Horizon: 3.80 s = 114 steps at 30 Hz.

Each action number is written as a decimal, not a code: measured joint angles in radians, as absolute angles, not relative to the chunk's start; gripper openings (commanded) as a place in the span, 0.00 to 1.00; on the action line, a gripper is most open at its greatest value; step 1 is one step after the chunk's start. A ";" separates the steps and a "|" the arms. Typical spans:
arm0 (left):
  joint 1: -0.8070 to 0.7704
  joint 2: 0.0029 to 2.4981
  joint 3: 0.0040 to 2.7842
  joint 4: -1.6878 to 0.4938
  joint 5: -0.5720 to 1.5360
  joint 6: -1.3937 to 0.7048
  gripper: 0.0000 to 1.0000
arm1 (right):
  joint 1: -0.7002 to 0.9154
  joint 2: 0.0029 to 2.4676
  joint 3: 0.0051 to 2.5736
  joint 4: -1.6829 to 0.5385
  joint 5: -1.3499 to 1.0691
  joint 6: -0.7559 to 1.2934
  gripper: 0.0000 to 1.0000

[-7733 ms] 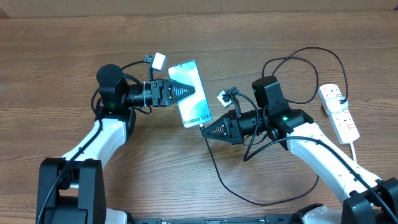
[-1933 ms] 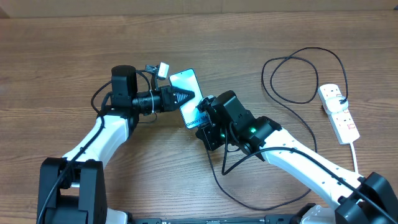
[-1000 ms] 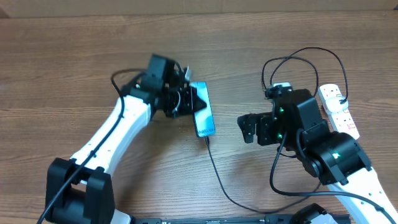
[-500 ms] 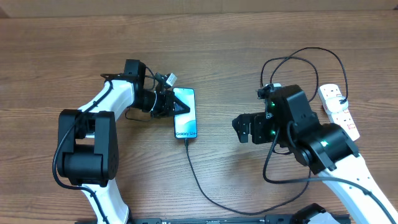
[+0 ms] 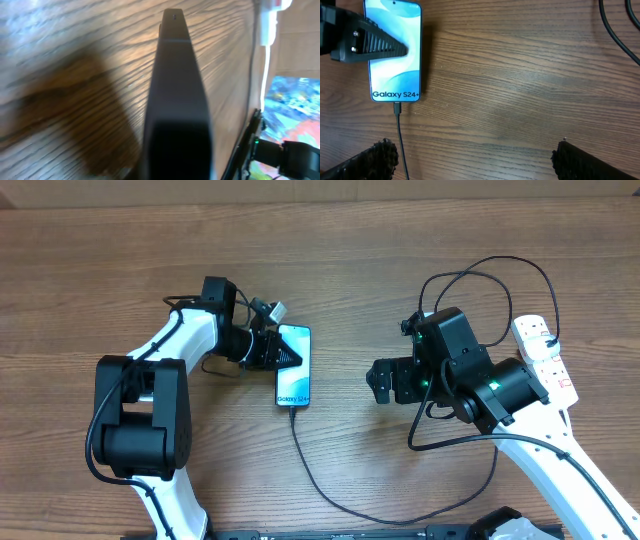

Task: Plug charger to phone and switch on socket
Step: 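Open the right gripper off the connector and lower the phone with left, then lay the phone flat on the table and open the left gripper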

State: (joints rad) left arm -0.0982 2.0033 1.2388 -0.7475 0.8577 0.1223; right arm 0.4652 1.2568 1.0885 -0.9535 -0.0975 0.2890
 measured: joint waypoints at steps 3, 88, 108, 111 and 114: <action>-0.098 2.003 1.213 -0.749 0.827 0.112 0.04 | 0.465 1.257 1.089 -0.954 -0.099 0.289 1.00; -0.128 2.103 1.325 -0.871 0.626 -0.047 0.38 | 0.465 1.257 1.089 -0.949 -0.101 0.289 1.00; -0.130 2.094 1.325 -0.867 0.585 -0.078 0.40 | 0.465 1.257 1.089 -0.932 -0.101 0.288 1.00; -0.130 2.092 1.325 -0.859 0.577 -0.114 0.40 | 0.465 1.257 1.089 -0.929 -0.101 0.288 1.00; -0.130 2.090 1.325 -0.849 0.572 -0.133 0.40 | 0.465 1.257 1.089 -0.928 -0.101 0.289 1.00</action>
